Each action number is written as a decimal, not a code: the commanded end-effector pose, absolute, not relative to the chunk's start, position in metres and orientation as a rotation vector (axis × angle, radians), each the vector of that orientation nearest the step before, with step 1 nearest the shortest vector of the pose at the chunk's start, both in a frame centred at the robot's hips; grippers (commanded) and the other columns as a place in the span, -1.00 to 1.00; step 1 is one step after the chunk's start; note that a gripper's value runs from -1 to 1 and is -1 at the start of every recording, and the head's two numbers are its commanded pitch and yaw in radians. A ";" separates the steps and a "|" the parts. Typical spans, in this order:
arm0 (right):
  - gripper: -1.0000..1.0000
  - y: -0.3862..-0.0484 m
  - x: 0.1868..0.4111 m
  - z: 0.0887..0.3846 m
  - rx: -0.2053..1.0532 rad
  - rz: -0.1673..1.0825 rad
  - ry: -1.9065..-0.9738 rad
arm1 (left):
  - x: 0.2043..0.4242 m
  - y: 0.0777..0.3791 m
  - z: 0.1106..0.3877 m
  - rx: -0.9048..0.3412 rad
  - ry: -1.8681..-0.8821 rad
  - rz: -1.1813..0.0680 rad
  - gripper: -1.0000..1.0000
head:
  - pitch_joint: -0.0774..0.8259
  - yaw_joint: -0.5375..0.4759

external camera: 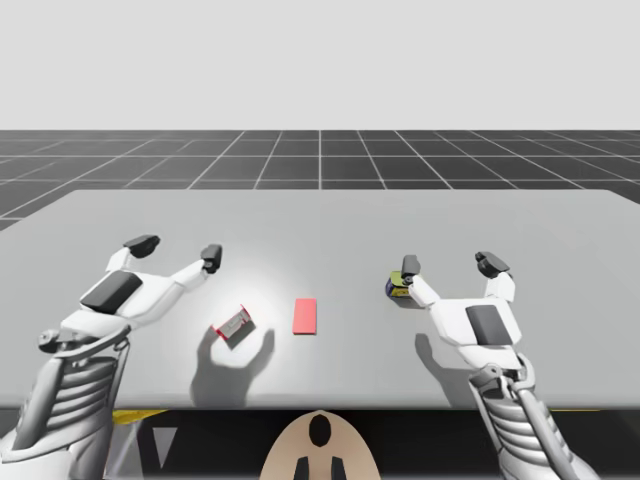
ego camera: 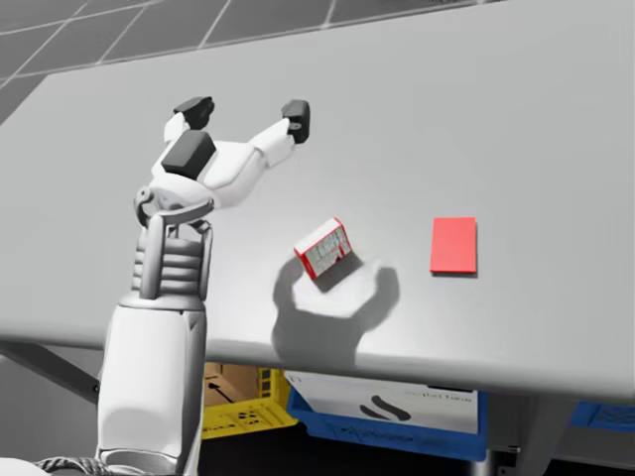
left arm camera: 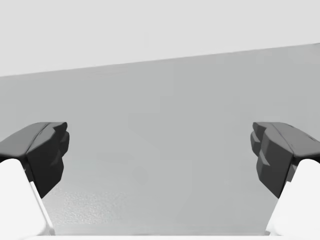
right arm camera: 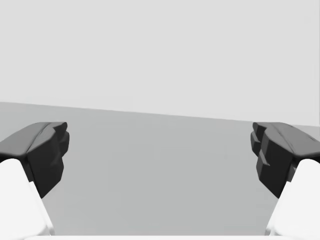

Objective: Look at the card. If it is red, pick the object on the left. If it is green, pick the object on the right.

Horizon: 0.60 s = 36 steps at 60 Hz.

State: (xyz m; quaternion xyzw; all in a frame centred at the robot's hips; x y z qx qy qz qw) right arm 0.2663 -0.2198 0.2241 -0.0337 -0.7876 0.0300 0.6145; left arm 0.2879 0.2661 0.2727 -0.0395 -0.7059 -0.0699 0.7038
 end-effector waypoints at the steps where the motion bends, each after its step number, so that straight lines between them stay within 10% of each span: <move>1: -1.00 -0.216 0.267 0.220 -0.065 0.049 -1.804 | 0.250 0.270 0.265 -0.208 -1.517 -0.256 -1.00 | 0.80 0.74; 19: -1.00 -0.216 0.269 0.218 -0.080 0.061 -1.809 | 0.193 0.294 0.217 -0.289 -1.385 -0.525 -1.00 | 0.81 0.75; 36: -1.00 -0.216 0.270 0.217 -0.089 0.068 -1.814 | 0.196 0.317 0.179 -0.345 -1.236 -0.509 -1.00 | 0.78 0.76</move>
